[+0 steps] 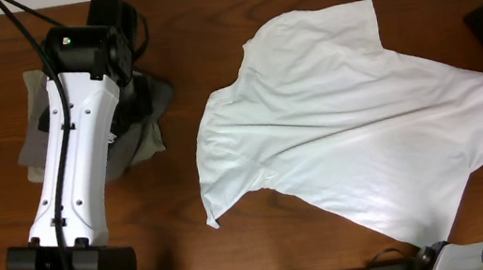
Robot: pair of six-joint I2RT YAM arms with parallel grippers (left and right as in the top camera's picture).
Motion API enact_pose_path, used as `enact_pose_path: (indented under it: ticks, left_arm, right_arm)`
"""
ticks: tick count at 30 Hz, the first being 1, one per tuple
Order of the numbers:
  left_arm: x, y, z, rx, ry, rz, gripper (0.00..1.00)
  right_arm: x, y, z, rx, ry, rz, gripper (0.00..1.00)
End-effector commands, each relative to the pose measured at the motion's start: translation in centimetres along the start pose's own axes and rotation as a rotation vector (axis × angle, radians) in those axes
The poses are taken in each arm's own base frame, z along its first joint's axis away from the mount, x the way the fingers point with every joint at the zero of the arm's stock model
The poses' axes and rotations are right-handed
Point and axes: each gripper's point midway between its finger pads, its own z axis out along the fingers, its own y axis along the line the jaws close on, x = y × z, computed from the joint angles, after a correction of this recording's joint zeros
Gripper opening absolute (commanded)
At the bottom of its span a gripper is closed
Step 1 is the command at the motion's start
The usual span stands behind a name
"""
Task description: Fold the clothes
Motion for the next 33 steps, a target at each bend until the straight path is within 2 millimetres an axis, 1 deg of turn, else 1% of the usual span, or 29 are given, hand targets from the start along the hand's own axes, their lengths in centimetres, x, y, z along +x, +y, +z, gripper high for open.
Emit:
enact_pose_path:
  ticks: [1, 2, 3, 5, 7, 9, 11, 12, 13, 14, 16, 19, 21, 22, 23, 27, 31, 33]
  left_arm:
    - [-0.7, -4.2, -0.4, 0.233, -0.022, 0.105, 0.29]
    - [-1.2, -5.9, -0.9, 0.322, -0.051, 0.155, 0.29]
    - [-1.8, -7.4, -1.3, 0.394, -0.082, 0.199, 0.32]
    - [-3.3, -10.1, -2.1, 0.5, -0.166, 0.291, 0.33]
    - [-4.9, -12.0, -1.9, 0.528, -0.235, 0.371, 0.33]
    - [-6.2, -13.9, -1.0, 0.535, -0.274, 0.432, 0.32]
    - [-7.2, -16.0, 0.8, 0.544, -0.283, 0.483, 0.31]
    - [-7.7, -17.0, 2.0, 0.545, -0.28, 0.504, 0.27]
    - [-8.2, -18.2, 3.6, 0.546, -0.273, 0.523, 0.27]
    - [-8.5, -19.0, 4.8, 0.547, -0.269, 0.537, 0.27]
    - [-9.4, -21.0, 7.9, 0.548, -0.27, 0.57, 0.26]
    - [-10.7, -23.3, 11.4, 0.552, -0.296, 0.591, 0.27]
    - [-11.5, -24.4, 13.2, 0.553, -0.317, 0.597, 0.27]
    - [-11.8, -24.9, 14.2, 0.554, -0.324, 0.597, 0.31]
    - [-12.1, -25.1, 14.7, 0.554, -0.331, 0.597, 0.35]
    - [-12.6, -26.0, 17.0, 0.556, -0.342, 0.594, 0.4]
    - [-11.7, -27.4, 18.5, 0.626, -0.31, 0.603, 0.42]
    - [-11.3, -27.5, 19.4, 0.625, -0.292, 0.603, 0.4]
  right_arm:
    - [-1.4, 0.3, -1.6, -0.031, -0.003, -0.011, 0.63]
    - [-1.1, 1.0, -1.9, -0.073, 0.022, -0.011, 0.66]
    - [-0.6, 1.8, -2.2, -0.12, 0.052, -0.012, 0.67]
    - [0.5, 3.8, -2.8, -0.236, 0.111, -0.001, 0.68]
    - [1.7, 5.7, -3.6, -0.361, 0.172, 0.006, 0.67]
    - [2.8, 7.1, -4.4, -0.45, 0.226, 0.013, 0.64]
    - [3.6, 8.1, -5.1, -0.513, 0.267, 0.018, 0.62]
    - [3.9, 8.6, -5.5, -0.547, 0.287, 0.022, 0.62]
    - [4.3, 9.2, -6.0, -0.59, 0.308, 0.016, 0.62]
    - [4.6, 9.6, -6.5, -0.625, 0.32, 0.01, 0.62]
    - [5.1, 10.2, -7.4, -0.673, 0.346, 0.003, 0.6]
    - [5.7, 10.7, -8.8, -0.721, 0.359, -0.027, 0.59]
    - [6.0, 10.8, -9.9, -0.74, 0.361, -0.054, 0.58]
    - [6.2, 10.8, -10.5, -0.745, 0.361, -0.069, 0.58]
    - [6.3, 10.8, -11.1, -0.745, 0.359, -0.082, 0.59]
    - [6.4, 10.6, -13.1, -0.749, 0.331, -0.111, 0.59]
    - [5.9, 10.0, -14.1, -0.713, 0.289, -0.124, 0.59]
    - [5.9, 9.8, -14.3, -0.707, 0.282, -0.126, 0.6]
